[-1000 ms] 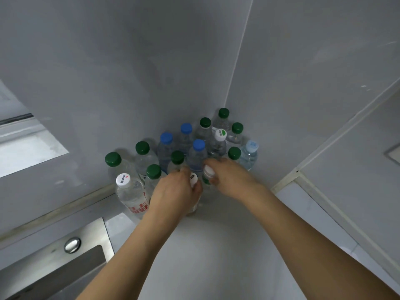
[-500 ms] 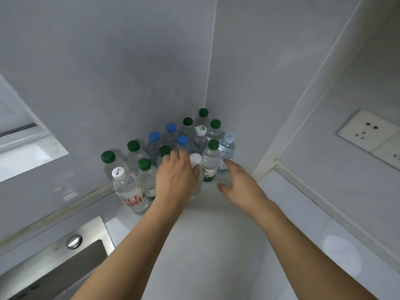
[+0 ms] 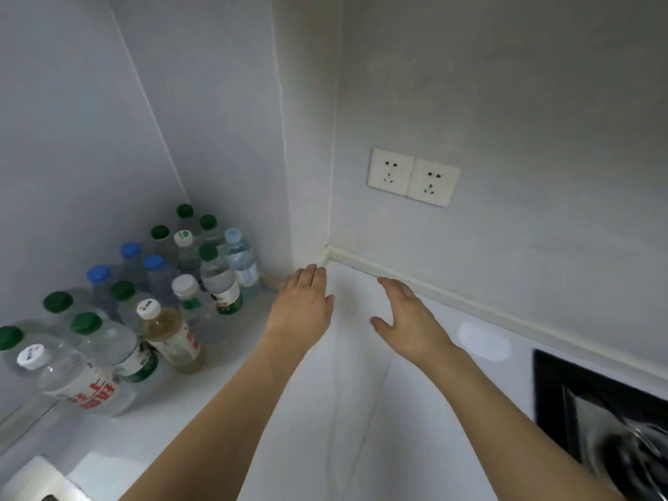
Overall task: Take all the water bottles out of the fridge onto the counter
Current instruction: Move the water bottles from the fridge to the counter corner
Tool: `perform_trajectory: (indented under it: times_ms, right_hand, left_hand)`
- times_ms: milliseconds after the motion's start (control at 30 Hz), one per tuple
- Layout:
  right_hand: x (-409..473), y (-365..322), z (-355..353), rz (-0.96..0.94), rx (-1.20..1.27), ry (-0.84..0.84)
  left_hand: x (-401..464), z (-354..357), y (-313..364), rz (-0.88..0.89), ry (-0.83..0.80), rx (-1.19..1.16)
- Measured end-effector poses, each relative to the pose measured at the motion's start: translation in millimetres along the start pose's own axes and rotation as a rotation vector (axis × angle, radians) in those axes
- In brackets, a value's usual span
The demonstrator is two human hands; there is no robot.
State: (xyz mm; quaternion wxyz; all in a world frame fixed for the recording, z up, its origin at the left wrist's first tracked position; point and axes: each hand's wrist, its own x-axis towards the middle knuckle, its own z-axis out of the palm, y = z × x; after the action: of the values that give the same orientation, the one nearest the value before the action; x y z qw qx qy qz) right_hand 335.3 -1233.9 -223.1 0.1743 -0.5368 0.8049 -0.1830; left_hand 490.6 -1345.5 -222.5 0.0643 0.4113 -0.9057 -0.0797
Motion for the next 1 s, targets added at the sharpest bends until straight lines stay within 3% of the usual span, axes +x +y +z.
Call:
perform_trajectory:
  times_ms: [400,1000]
  right_hand:
    - [-205.5,139.7,-90.0,0.318,0.052,0.260]
    - [-657.4,272.3,-159.5,0.909,0.039,0.744]
  left_hand:
    - [-60.7,13.3,240.4,0.426,-0.039,-0.013]
    - [-323.5,29.7,618.5,1.203,-0.052,-0.108]
